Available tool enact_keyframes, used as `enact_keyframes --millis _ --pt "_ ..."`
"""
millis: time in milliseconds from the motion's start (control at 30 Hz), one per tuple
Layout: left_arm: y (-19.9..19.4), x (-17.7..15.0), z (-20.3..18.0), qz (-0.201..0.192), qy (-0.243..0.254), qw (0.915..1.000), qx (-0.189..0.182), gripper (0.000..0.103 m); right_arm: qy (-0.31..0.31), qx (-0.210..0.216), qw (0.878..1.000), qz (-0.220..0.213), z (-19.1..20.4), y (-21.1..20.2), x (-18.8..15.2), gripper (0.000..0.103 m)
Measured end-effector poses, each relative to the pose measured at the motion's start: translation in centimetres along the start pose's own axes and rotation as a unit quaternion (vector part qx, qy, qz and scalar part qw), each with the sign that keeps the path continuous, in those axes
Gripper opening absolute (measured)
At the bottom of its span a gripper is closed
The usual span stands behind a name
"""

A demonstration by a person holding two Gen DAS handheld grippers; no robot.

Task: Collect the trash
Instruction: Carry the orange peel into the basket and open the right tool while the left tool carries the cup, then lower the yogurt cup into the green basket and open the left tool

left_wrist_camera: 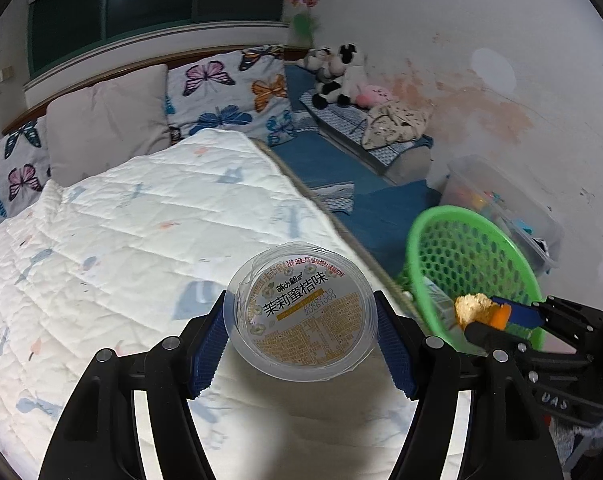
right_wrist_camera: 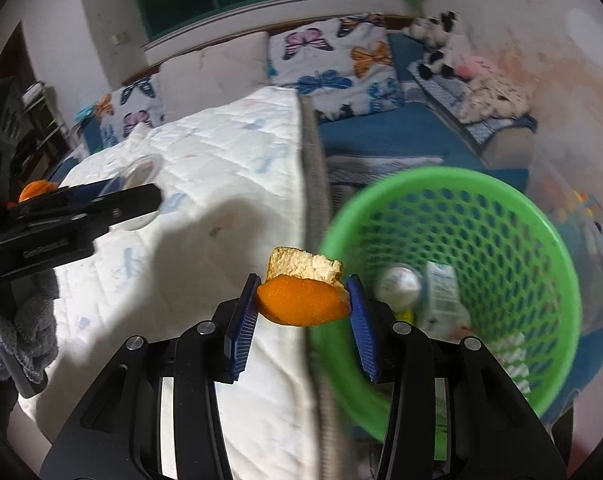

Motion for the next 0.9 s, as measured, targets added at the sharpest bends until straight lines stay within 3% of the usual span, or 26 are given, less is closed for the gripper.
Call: enact_keyframes --millis 467,600,900 --pt "1.9 0.3 -8.6 0.01 0.031 0.998 -0.055 0.066 0.058 -0.081 0.995 0.007 -10.1 -2.4 -1.8 0.048" --pt "2.6 0.4 -10.5 0.014 0.036 0.997 -0.067 0.066 0.072 -0.091 0.993 0.003 -11.7 -2.9 -1.8 0.057" --pt "4.2 -0.7 -13.6 0.037 0.044 0.9949 -0.082 0.066 0.085 -0.094 0.992 -0.013 -12.8 -4.8 -1.8 0.062"
Point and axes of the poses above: each gripper's, at about its wrist camera, not at the fingertips, and y roughly the way its jaws point, z to its left, x to its top, the point moved 9 cm from there along y, roughly the way its jaws point, and after that the axes turned 14 degrees about -z, right-handed, at the moved point
